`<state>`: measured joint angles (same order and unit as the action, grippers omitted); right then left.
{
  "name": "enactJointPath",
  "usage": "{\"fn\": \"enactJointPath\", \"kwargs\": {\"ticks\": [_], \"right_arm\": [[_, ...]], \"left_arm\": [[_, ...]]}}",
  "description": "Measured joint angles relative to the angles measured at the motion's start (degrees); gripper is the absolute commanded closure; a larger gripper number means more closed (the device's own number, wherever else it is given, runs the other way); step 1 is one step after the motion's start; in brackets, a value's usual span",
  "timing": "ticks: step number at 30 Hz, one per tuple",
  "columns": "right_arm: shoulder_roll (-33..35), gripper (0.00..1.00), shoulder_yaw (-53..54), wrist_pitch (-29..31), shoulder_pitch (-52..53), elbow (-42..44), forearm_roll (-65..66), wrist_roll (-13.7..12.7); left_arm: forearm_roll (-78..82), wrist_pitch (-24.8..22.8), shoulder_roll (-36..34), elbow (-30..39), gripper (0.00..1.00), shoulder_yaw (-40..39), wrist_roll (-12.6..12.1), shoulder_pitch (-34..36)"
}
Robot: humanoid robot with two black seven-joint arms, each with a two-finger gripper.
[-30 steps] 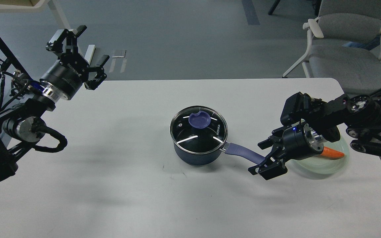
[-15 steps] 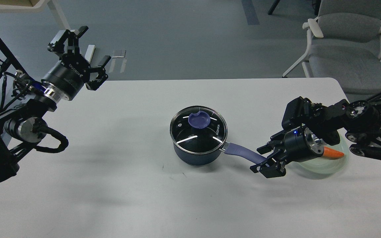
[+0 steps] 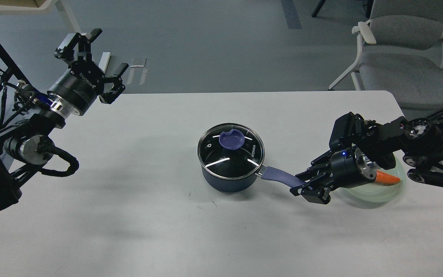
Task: Open pot lid
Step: 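Lower the right gripper and grasp the purple pot handle, then reach the left gripper over the pot to the purple lid knob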
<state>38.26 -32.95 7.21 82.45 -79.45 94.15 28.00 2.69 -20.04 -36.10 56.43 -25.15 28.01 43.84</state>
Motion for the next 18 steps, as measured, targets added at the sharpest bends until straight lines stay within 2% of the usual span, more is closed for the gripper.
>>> {"fn": "enactJointPath", "kwargs": {"ticks": [7, 18], "right_arm": [[0.1, 0.75, -0.1, 0.0, 0.0, 0.1, 0.1, 0.0], [0.3, 0.74, -0.1, 0.0, 0.1, 0.8, 0.2, 0.0]], "left_arm": [[0.0, 0.0, -0.1, 0.0, 0.01, 0.0, 0.0, 0.1], [4.3, -0.2, -1.7, -0.4, 0.01, 2.1, 0.0, 2.4]]}}
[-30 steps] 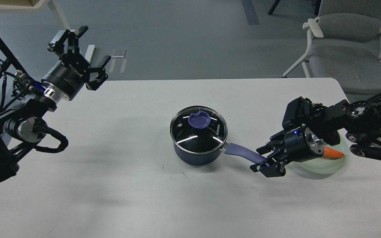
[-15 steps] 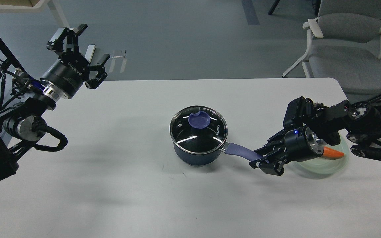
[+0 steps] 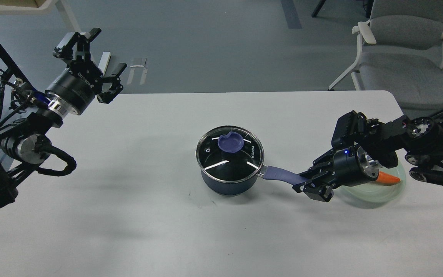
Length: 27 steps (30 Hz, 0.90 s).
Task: Open pot lid
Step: 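Reach the left gripper over the pot to the purple lid knob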
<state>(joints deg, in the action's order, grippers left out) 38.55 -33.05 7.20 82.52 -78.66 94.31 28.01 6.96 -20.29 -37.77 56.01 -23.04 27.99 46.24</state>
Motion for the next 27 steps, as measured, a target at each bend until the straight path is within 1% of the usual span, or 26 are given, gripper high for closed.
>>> {"fn": "enactJointPath", "kwargs": {"ticks": [2, 6, 8, 11, 14, 16, 19, 21, 24, 27], "right_arm": [[0.0, 0.74, 0.0, 0.0, 0.0, 0.1, 0.0, 0.0], [0.0, 0.74, 0.0, 0.0, 0.0, 0.4, -0.2, 0.0], [-0.1, 0.74, 0.1, -0.1, 0.0, 0.5, -0.2, 0.0], [-0.3, 0.74, 0.1, -0.1, 0.0, 0.5, -0.2, 0.0], [-0.4, 0.74, 0.1, -0.1, 0.0, 0.5, -0.2, 0.0], [-0.5, 0.74, 0.1, -0.1, 0.0, 0.5, -0.2, 0.0], [-0.5, 0.74, 0.1, -0.1, 0.0, 0.5, -0.2, 0.0], [-0.5, 0.74, 0.1, -0.1, 0.0, 0.6, -0.2, 0.0], [-0.5, 0.73, 0.1, -0.1, 0.0, 0.6, -0.2, 0.0], [-0.6, 0.73, 0.1, -0.1, 0.0, 0.6, -0.2, 0.0]], "left_arm": [[7.0, -1.2, -0.7, 0.0, 0.01, 0.2, 0.0, 1.5], [28.4, -3.4, -1.8, 2.1, 0.01, 0.0, 0.0, 5.5], [40.9, -3.0, -1.9, 5.2, 0.01, -0.1, 0.0, 7.5], [58.0, -1.2, -1.6, 11.0, 0.01, -0.2, 0.0, 9.3], [71.7, 1.3, -0.7, 15.9, 0.01, 0.3, 0.0, 10.3], [80.5, 3.2, 1.3, 17.5, 0.01, 0.9, 0.0, 11.0], [90.9, 6.7, 5.0, 17.7, 0.01, 2.9, 0.0, 11.7], [96.8, 10.7, 6.9, 17.5, 0.01, 5.4, 0.0, 11.9], [102.8, 17.1, 9.1, 16.5, 0.01, 10.9, 0.0, 12.2], [106.0, 20.8, 11.3, 14.6, 0.01, 14.8, 0.0, 12.7]]}}
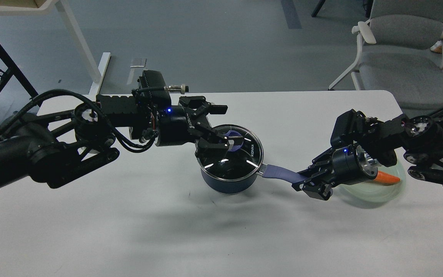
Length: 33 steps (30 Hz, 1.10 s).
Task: Open pot lid
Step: 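Reach the left gripper over the pot to the purple lid knob, then grasp the lid knob with the left gripper and lift the lid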
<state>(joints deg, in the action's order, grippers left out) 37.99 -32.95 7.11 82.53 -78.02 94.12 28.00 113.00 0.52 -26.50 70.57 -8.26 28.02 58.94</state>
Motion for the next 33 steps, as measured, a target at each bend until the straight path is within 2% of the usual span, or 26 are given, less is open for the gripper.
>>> {"fn": "enactJointPath", "kwargs": {"ticks": [9, 16, 33], "right_arm": [[-0.5, 0.73, -0.1, 0.0, -0.1, 0.5, 0.0, 0.0], [-0.5, 0.72, -0.1, 0.0, -0.3, 0.6, -0.1, 0.0], [-0.5, 0.72, -0.1, 0.0, -0.4, 0.6, -0.1, 0.0]], "left_arm": [[3.2, 2.4, 6.4, -8.2, 0.01, 1.4, 0.0, 0.2], [3.3, 3.7, 8.6, -13.1, 0.01, 2.0, 0.0, -0.1], [3.0, 5.3, 10.0, -17.8, 0.11, 5.1, 0.0, -0.7]]}}
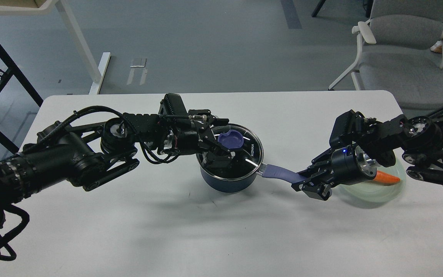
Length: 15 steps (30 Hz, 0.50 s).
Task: Open pot lid
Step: 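Grasp the lid knob with the left gripper and lift the lid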
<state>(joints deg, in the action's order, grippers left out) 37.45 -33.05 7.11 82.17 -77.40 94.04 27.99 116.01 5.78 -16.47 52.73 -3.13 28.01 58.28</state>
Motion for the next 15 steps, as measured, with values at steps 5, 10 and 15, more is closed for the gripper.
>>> {"fn": "enactJointPath", "kwargs": {"ticks": [5, 10, 15], "right_arm": [[0.0, 0.72, 0.0, 0.0, 0.0, 0.0, 0.0, 0.0], [0.1, 0.72, 0.0, 0.0, 0.0, 0.0, 0.0, 0.0], [0.1, 0.72, 0.0, 0.0, 0.0, 0.0, 0.0, 0.0]], "left_arm": [[0.0, 0.2, 0.7, -0.8, 0.24, 0.5, 0.0, 0.0], [0.0, 0.3, 0.9, -1.4, 0.40, 0.5, 0.0, 0.0], [0.0, 0.3, 0.9, -1.4, 0.62, 0.6, 0.0, 0.0]]}}
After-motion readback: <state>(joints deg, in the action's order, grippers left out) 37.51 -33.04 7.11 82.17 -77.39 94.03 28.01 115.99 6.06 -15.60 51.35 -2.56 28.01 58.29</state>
